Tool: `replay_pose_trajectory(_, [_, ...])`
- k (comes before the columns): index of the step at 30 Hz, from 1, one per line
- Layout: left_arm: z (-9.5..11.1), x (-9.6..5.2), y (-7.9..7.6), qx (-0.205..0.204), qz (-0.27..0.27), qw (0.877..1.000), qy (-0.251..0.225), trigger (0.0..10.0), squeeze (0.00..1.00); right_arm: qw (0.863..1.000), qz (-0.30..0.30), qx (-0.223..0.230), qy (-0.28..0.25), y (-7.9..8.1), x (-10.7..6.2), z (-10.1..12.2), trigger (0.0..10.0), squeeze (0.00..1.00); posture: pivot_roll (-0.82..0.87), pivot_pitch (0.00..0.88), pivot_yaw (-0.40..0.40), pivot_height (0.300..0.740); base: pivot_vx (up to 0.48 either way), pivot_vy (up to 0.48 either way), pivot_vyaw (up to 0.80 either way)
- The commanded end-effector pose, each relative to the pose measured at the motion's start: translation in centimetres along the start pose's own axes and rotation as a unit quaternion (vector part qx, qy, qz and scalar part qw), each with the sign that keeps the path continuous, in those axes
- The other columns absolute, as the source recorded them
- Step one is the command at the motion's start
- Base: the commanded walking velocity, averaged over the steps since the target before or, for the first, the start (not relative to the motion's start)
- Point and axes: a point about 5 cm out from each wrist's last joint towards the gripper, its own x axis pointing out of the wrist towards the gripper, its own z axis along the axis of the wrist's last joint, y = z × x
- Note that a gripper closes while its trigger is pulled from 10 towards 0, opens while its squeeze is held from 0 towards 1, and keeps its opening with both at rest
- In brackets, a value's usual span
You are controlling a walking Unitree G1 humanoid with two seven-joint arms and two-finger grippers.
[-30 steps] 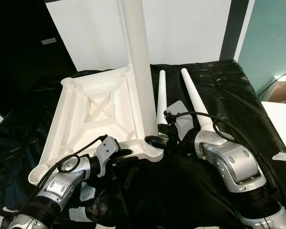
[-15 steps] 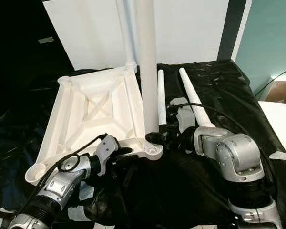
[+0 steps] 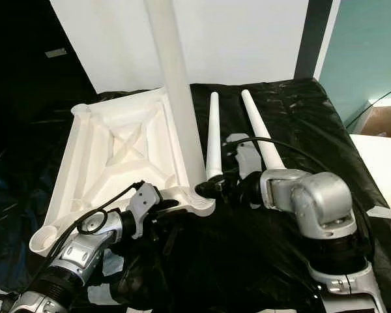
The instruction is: Building children table
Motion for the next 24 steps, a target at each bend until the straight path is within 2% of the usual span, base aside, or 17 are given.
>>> replay_pose_trajectory(1, [-0.6, 0.0, -0.5, 0.001, -0.018, 1.000, 0.013, 10.0, 0.00, 0.998, -0.029, -0.058, -0.026, 0.0, -0.1, 0.8, 10.0, 0.00, -0.02, 0.000, 0.114, 0.740, 0.000, 0.000, 0.00])
replay_pose_trajectory(6, [-0.6, 0.1, -0.5, 0.003, -0.018, 1.000, 0.012, 10.0, 0.00, 0.995, -0.041, -0.087, -0.021, 0.2, -0.3, 0.5, 10.0, 0.00, -0.02, 0.000, 0.114, 0.740, 0.000, 0.000, 0.00])
replay_pose_trajectory(7, [-0.6, 0.1, -0.5, 0.003, -0.018, 1.000, 0.011, 10.0, 0.00, 0.994, -0.050, -0.095, -0.018, 0.2, -0.3, 0.3, 10.0, 0.74, -0.02, 0.000, 0.114, 0.740, 0.000, 0.000, 0.00])
replay_pose_trajectory(8, [-0.6, 0.1, -0.6, 0.003, -0.018, 1.000, 0.011, 10.0, 0.00, 0.993, -0.065, -0.098, -0.019, 0.1, -0.2, 0.2, 10.0, 1.00, -0.02, 0.000, 0.114, 0.740, 0.000, 0.000, 0.00])
replay_pose_trajectory(11, [-0.6, 0.1, -0.6, 0.003, -0.019, 1.000, 0.011, 10.0, 0.00, 0.991, -0.083, -0.103, -0.025, 0.1, -0.1, 0.0, 10.0, 1.00, -0.03, 0.000, 0.115, 0.740, 0.000, 0.000, 0.00])
replay_pose_trajectory(16, [-0.6, 0.3, -0.7, 0.006, -0.023, 1.000, 0.012, 10.0, 0.00, 0.988, -0.095, -0.114, -0.044, 0.4, 0.0, -0.2, 10.0, 1.00, -0.03, 0.000, 0.118, 0.740, 0.000, 0.000, 0.00])
replay_pose_trajectory(17, [-0.6, 0.3, -0.7, 0.008, -0.023, 1.000, 0.014, 10.0, 0.00, 0.987, -0.096, -0.118, -0.050, 0.4, 0.0, -0.2, 10.0, 0.00, -0.04, 0.000, 0.119, 0.740, 0.000, 0.000, 0.00])
replay_pose_trajectory(22, [-0.8, 0.3, -0.7, 0.016, -0.024, 0.999, 0.021, 10.0, 0.00, 0.983, -0.080, -0.147, -0.076, 0.8, -0.1, -0.2, 10.0, 0.00, -0.04, 0.000, 0.124, 0.740, 0.000, 0.000, 0.00])
replay_pose_trajectory(24, [-0.9, 0.2, -0.7, 0.019, -0.024, 0.999, 0.025, 10.0, 0.00, 0.980, -0.052, -0.169, -0.091, 1.0, 0.0, -0.2, 10.0, 0.00, -0.04, 0.000, 0.128, 0.740, 0.000, 0.000, 0.00])
